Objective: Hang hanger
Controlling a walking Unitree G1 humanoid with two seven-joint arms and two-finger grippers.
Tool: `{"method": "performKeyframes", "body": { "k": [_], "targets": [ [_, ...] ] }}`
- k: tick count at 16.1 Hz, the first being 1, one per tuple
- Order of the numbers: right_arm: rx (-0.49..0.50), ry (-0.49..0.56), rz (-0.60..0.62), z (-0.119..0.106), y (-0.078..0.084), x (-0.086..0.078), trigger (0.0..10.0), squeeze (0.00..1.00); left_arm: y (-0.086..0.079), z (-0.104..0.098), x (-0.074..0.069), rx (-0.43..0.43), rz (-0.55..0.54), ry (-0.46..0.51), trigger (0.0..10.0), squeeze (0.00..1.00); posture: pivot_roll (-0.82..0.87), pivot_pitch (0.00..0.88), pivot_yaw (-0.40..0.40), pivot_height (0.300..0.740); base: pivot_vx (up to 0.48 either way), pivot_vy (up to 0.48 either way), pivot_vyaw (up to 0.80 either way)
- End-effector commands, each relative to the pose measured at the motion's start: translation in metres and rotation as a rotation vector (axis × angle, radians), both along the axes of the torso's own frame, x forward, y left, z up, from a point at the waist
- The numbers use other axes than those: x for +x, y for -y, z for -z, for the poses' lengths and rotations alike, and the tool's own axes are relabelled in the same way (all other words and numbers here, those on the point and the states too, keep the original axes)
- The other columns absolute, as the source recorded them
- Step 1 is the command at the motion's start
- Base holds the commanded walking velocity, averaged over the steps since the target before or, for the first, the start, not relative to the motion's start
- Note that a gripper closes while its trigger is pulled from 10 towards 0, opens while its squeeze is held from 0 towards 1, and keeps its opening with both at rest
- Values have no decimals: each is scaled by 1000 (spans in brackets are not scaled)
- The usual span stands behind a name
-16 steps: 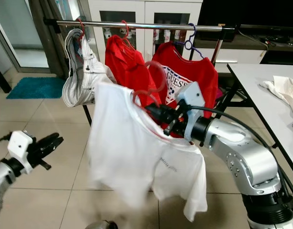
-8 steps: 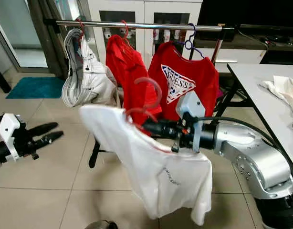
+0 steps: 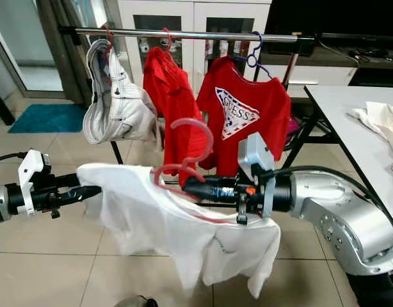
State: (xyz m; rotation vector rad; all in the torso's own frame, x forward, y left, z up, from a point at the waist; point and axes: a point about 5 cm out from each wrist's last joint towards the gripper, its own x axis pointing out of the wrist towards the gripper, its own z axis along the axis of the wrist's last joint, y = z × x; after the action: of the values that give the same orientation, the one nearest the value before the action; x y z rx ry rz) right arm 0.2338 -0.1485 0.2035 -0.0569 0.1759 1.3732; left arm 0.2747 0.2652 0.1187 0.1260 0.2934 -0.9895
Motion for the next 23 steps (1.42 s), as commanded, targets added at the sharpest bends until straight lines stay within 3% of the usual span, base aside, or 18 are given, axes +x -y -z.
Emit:
{"method": "performKeyframes", "body": {
  "k": [1,6,15,17,20,22,23],
  "targets": [
    [16,33,-32,-8,-1,-3,10000,0,4,-5,3,-29,24,5,0,0,-62,0,58,740,0,0,0],
    [15,30,-21,-6,1,-5,10000,0,6,-4,0,-60,84,-44,0,0,-65,0,68,740,0,0,0],
    [17,27,-18,-4,0,-5,10000,0,1,0,-6,-82,63,-68,0,0,-59,0,64,740,0,0,0],
    [12,31,-1,-4,1,-3,10000,0,-3,1,-4,-79,4,-46,0,0,-59,0,65,740,0,0,0],
    [2,60,93,-4,5,7,10000,0,-18,7,0,-89,-229,30,0,0,-59,0,67,740,0,0,0],
    [3,67,115,-4,6,9,10000,0,-21,10,-1,-88,-275,43,0,0,-58,0,67,740,0,0,0],
    [16,87,185,-8,10,18,10000,0,-27,25,-11,-84,-403,45,0,0,-58,0,67,740,0,0,0]
  ]
}}
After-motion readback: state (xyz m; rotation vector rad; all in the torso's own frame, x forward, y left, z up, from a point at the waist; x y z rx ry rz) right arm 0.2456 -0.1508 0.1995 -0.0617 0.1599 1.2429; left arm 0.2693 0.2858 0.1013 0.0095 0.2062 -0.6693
